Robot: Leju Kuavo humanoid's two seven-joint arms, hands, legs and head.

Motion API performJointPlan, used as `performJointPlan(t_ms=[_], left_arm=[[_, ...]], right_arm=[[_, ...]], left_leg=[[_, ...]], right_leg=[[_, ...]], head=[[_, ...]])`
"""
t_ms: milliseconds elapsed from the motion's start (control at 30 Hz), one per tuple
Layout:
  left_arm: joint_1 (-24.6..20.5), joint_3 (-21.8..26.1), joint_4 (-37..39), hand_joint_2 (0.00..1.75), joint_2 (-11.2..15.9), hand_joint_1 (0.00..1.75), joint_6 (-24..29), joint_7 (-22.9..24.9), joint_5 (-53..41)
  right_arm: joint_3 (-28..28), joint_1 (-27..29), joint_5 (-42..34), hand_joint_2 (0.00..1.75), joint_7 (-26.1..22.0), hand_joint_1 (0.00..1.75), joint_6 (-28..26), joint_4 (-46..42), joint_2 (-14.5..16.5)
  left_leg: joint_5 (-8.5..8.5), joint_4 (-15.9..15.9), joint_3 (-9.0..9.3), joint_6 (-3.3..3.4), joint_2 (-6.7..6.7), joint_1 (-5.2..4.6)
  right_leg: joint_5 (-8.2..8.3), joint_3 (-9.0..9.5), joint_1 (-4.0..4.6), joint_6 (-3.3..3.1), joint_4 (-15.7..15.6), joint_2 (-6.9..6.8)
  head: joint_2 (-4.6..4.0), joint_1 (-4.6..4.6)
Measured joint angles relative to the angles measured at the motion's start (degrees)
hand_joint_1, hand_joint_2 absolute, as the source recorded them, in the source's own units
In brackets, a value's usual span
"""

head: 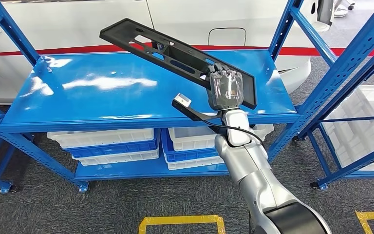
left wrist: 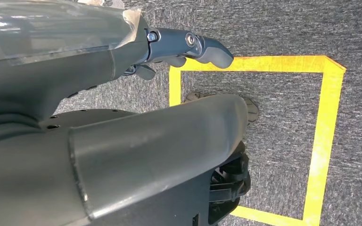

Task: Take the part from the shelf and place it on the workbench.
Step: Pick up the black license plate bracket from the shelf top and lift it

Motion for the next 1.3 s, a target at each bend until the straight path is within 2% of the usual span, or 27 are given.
performJointPlan(t_ms=[167, 267, 300, 333, 400, 433, 467, 500, 567, 600, 633, 667, 733, 767, 800, 833, 900, 933, 967, 1000, 1033, 1100, 1133, 1167, 1233, 1300], left_arm=[[-0.2, -0.1, 0.0, 0.00, 0.2, 0.00, -0.7, 0.1, -0.2], [-0.4, -0.2, 0.0, 0.00, 0.3, 0.00, -0.9, 0.2, -0.4], [-0.5, -0.2, 0.0, 0.00, 0.3, 0.00, -0.8, 0.2, -0.5], [-0.5, -0.3, 0.0, 0.00, 0.3, 0.00, -0.9, 0.0, -0.5], [-0.4, -0.4, 0.0, 0.00, 0.3, 0.00, -1.0, -0.9, -0.6], [-0.1, -0.4, 0.0, 0.00, 0.4, 0.00, -1.1, -1.4, -0.6], [0.1, -0.4, 0.0, 0.00, 0.4, 0.00, -1.2, -1.8, -0.6], [0.4, -0.4, 0.0, 0.00, 0.4, 0.00, -1.2, -2.1, -0.6], [0.7, -0.5, 0.0, 0.00, 0.4, 0.00, -1.2, -2.4, -0.6], [0.8, -0.5, 0.0, 0.00, 0.4, 0.00, -1.2, -2.4, -0.6], [0.8, -0.5, 0.0, 0.00, 0.4, 0.00, -1.1, -2.5, -0.6], [0.9, -0.5, 0.0, 0.00, 0.5, 0.00, -0.9, -2.5, -0.6], [1.0, -0.5, 0.0, 0.00, 0.5, 0.00, -0.7, -2.5, -0.5], [1.2, -0.5, 0.0, 0.00, 0.5, 0.00, -0.5, -2.6, -0.4], [1.2, -0.5, 0.0, 0.00, 0.6, 0.00, -0.4, -2.6, -0.2], [1.3, -0.5, 0.0, 0.00, 0.6, 0.00, -0.2, -2.6, -0.1], [1.3, -0.5, 0.0, 0.00, 0.6, 0.00, 0.0, -2.6, 0.0], [1.4, -0.5, 0.0, 0.00, 0.6, 0.00, 0.1, -2.6, 0.0], [1.5, -0.5, 0.0, 0.00, 0.7, 0.00, 0.1, -2.6, 0.0], [1.5, -0.5, 0.0, 0.00, 0.7, 0.00, 0.1, -2.6, 0.1], [1.5, -0.5, 0.0, 0.00, 0.7, 0.00, 0.1, -2.6, 0.1], [1.4, -0.5, 0.0, 0.00, 0.7, 0.00, 0.1, -2.6, 0.1], [1.4, -0.5, 0.0, 0.00, 0.7, 0.00, 0.2, -2.7, 0.1], [1.4, -0.5, 0.0, 0.00, 0.7, 0.00, 0.2, -2.7, 0.1], [1.5, -0.5, 0.0, 0.00, 0.8, 0.00, 0.2, -2.7, 0.1], [1.5, -0.5, 0.0, 0.00, 0.8, 0.00, 0.1, -2.7, 0.0]], right_arm=[[1.6, 2.5, 0.0, 1.75, -1.2, 1.75, 1.9, -8.5, -0.6], [1.9, 3.6, 0.0, 1.75, -1.6, 1.75, 2.7, -12.3, -0.8], [1.9, 3.9, 0.0, 1.75, -1.8, 1.75, 2.8, -13.2, -1.0], [1.9, 4.2, 0.0, 1.75, -1.9, 1.75, 2.9, -13.9, -1.1], [1.9, 5.1, 0.0, 1.75, -2.2, 1.75, 2.9, -14.9, -1.6], [2.0, 5.8, 0.0, 1.75, -2.2, 1.75, 2.9, -15.3, -1.9], [2.0, 6.4, 0.0, 1.75, -2.2, 1.75, 2.8, -15.6, -2.2], [2.0, 6.9, 0.0, 1.75, -2.3, 1.75, 2.8, -16.0, -2.4], [2.0, 7.5, 0.0, 1.75, -2.3, 1.75, 2.8, -16.6, -2.6], [2.0, 7.6, 0.0, 1.75, -2.3, 1.75, 2.7, -16.9, -2.7], [2.0, 7.6, 0.0, 1.75, -2.3, 1.75, 2.7, -17.1, -2.8], [2.0, 7.7, -0.1, 1.75, -2.4, 1.75, 2.6, -17.3, -2.9], [2.0, 7.9, -0.2, 1.75, -2.7, 1.75, 2.5, -17.5, -3.0], [2.1, 7.9, -0.2, 1.75, -2.9, 1.75, 2.4, -17.6, -3.0], [2.2, 8.0, -0.3, 1.75, -3.1, 1.75, 2.4, -17.6, -3.0], [2.3, 7.9, -0.3, 1.75, -3.3, 1.75, 2.3, -17.6, -2.9], [2.4, 7.9, -0.4, 1.75, -3.3, 1.75, 2.2, -17.6, -2.8], [2.5, 8.0, -0.4, 1.75, -3.3, 1.75, 2.2, -17.5, -2.8], [2.5, 8.1, -0.5, 1.75, -3.3, 1.75, 2.1, -17.5, -2.8], [2.6, 8.1, -0.5, 1.75, -3.3, 1.75, 2.1, -17.5, -2.8], [2.6, 8.2, -0.5, 1.75, -3.4, 1.75, 2.1, -17.4, -2.8], [2.7, 8.1, -0.6, 1.75, -3.6, 1.75, 2.0, -17.4, -2.8], [2.8, 7.9, -0.6, 1.75, -3.6, 1.75, 1.9, -17.4, -2.7], [2.8, 7.8, -0.7, 1.75, -3.7, 1.75, 1.8, -17.4, -2.7], [2.9, 7.7, -0.9, 1.75, -3.8, 1.75, 1.7, -17.4, -2.7], [2.9, 7.7, -1.1, 1.75, -3.8, 1.75, 1.5, -17.4, -2.7]], left_leg=[[-0.40, 0.3, -0.10, 0.63, -0.02, -0.23], [0.03, -0.7, 0.53, 1.35, 0.11, -0.07], [0.26, -1.2, 0.88, 1.63, 0.20, 0.09], [0.44, -1.6, 1.16, 1.84, 0.29, 0.24], [0.47, -1.7, 1.22, 1.94, 0.32, 0.20], [0.47, -1.7, 1.18, 1.94, 0.32, 0.19], [0.48, -1.7, 1.16, 1.91, 0.31, 0.19], [0.49, -1.6, 1.15, 1.84, 0.30, 0.22], [0.42, -1.2, 1.04, 1.47, 0.27, 0.29], [0.36, -1.0, 0.90, 1.13, 0.22, 0.21], [0.36, -0.7, 0.73, 0.74, 0.18, 0.12], [0.46, -0.6, 0.59, 0.32, 0.14, 0.05], [0.86, -0.7, 0.39, -0.43, 0.10, 0.15], [0.50, -0.4, 0.16, -0.78, 0.12, 0.28], [-0.61, 0.7, -0.35, -1.10, 0.16, 0.38], [-2.48, 3.1, -1.27, -1.39, 0.22, 0.45], [-7.32, 10.8, -4.05, -1.88, 0.36, 0.53], [-9.02, 14.3, -5.16, -1.97, 0.39, 0.54], [-9.74, 16.0, -5.39, -1.92, 0.39, 0.53], [-9.39, 15.4, -4.41, -1.75, 0.39, 0.52], [-8.13, 12.3, -2.11, -1.46, 0.38, 0.49], [-5.76, 3.9, 3.46, -0.74, 0.37, 0.31], [-5.11, 1.0, 5.25, -0.42, 0.35, 0.11], [-4.93, -0.4, 5.96, -0.17, 0.34, -0.11], [-4.41, -0.7, 5.74, 0.39, 0.34, -0.47], [-3.29, -1.3, 5.43, 1.19, 0.56, -0.32]], right_leg=[[0.00, 0.08, -0.33, 0.29, -0.2, 0.01], [-0.45, -0.11, -0.31, 0.74, 0.5, -0.09], [-1.27, -0.79, -0.23, 0.69, 2.0, -0.15], [-2.63, -2.11, -0.16, 0.51, 4.8, -0.21], [-5.73, -5.86, -0.15, 0.14, 12.3, -0.24], [-6.65, -7.39, -0.18, 0.21, 15.2, -0.25], [-6.64, -7.97, -0.26, 0.52, 16.1, -0.26], [-5.63, -7.35, -0.40, 1.02, 14.6, -0.28], [-2.20, -3.68, -0.76, 1.99, 6.7, -0.41], [-0.78, -1.99, -0.80, 2.08, 3.2, -0.44], [0.08, -1.01, -0.75, 1.88, 1.2, -0.46], [0.45, -0.78, -0.60, 1.47, 0.6, -0.45], [1.01, -1.05, -0.43, 0.54, 0.8, -0.36], [1.32, -1.25, -0.50, 0.07, 0.7, -0.36], [1.63, -1.47, -0.63, -0.40, 0.7, -0.39], [1.92, -1.74, -0.76, -0.82, 0.6, -0.46], [2.41, -2.40, -0.61, -1.34, 0.6, -0.61], [2.67, -2.76, -0.50, -1.46, 0.6, -0.67], [2.94, -3.11, -0.39, -1.52, 0.7, -0.71], [3.19, -3.41, -0.30, -1.49, 0.7, -0.72], [3.41, -3.62, -0.22, -1.44, 0.7, -0.70], [3.81, -3.81, -0.03, -1.12, 0.7, -0.68], [3.99, -3.86, 0.04, -0.89, 0.7, -0.69], [4.20, -3.90, 0.07, -0.58, 0.6, -0.74], [4.75, -3.99, 0.01, 0.24, 0.4, -0.81], [4.12, -4.79, 0.01, 0.73, 1.2, -0.76]], head=[[0.00, -0.01], [0.00, 0.03], [0.00, 0.11], [0.00, 0.27], [0.00, 0.48], [0.00, 0.55], [0.00, 0.58], [0.00, 0.62], [0.00, 0.67], [0.00, 0.70], [0.00, 0.70], [0.00, 0.66], [0.00, 0.55], [0.00, 0.48], [0.00, 0.34], [0.00, 0.17], [0.00, -0.14], [0.00, -0.19], [0.00, -0.20], [0.00, -0.24], [0.00, -0.27], [0.00, -0.31], [0.00, -0.26], [0.00, -0.26], [0.00, -0.29], [0.00, -0.27]])
